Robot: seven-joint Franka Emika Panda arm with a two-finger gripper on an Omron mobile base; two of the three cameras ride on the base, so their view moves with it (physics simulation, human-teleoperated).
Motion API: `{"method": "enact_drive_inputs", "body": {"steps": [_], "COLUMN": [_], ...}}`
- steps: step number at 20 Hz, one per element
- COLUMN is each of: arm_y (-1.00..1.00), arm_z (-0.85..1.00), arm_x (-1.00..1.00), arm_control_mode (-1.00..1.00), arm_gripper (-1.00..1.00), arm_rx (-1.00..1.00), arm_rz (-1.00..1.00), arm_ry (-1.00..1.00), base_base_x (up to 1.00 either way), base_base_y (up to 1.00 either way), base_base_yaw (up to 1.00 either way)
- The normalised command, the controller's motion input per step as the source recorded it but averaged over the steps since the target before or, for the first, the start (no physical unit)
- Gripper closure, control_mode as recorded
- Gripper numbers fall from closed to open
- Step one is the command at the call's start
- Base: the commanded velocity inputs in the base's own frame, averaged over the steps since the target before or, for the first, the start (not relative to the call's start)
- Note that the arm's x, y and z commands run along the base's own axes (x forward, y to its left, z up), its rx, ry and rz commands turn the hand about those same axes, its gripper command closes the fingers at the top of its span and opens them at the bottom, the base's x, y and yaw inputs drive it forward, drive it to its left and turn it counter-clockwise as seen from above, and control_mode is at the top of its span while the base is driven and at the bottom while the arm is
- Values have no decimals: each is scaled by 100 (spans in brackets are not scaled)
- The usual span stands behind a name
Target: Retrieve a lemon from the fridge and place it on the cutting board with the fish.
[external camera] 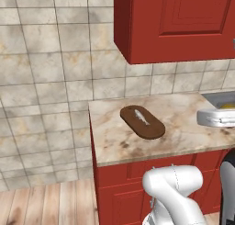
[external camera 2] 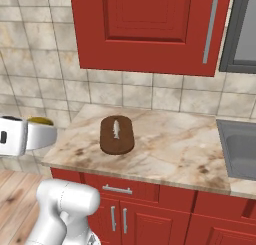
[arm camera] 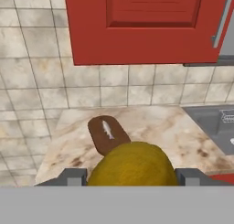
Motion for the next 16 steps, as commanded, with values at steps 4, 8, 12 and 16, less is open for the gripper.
{"method": "enact_drive_inputs", "body": {"steps": [4,8,12,16], "arm_y": [-2,0,0,0], "arm_z": [-47,-51,-54,-51], "arm_x": [40,41,38,33], "arm_control_mode": [-100,-100,-100,-100], "arm_gripper": [100,100,100,100], "arm_rx": [1,0,0,0], "arm_rz": [0,0,0,0], "arm_ry": [23,20,9,5], "base_base_x": [0,0,0,0], "base_base_y": [0,0,0,0], "base_base_yaw": [0,0,0,0]}}
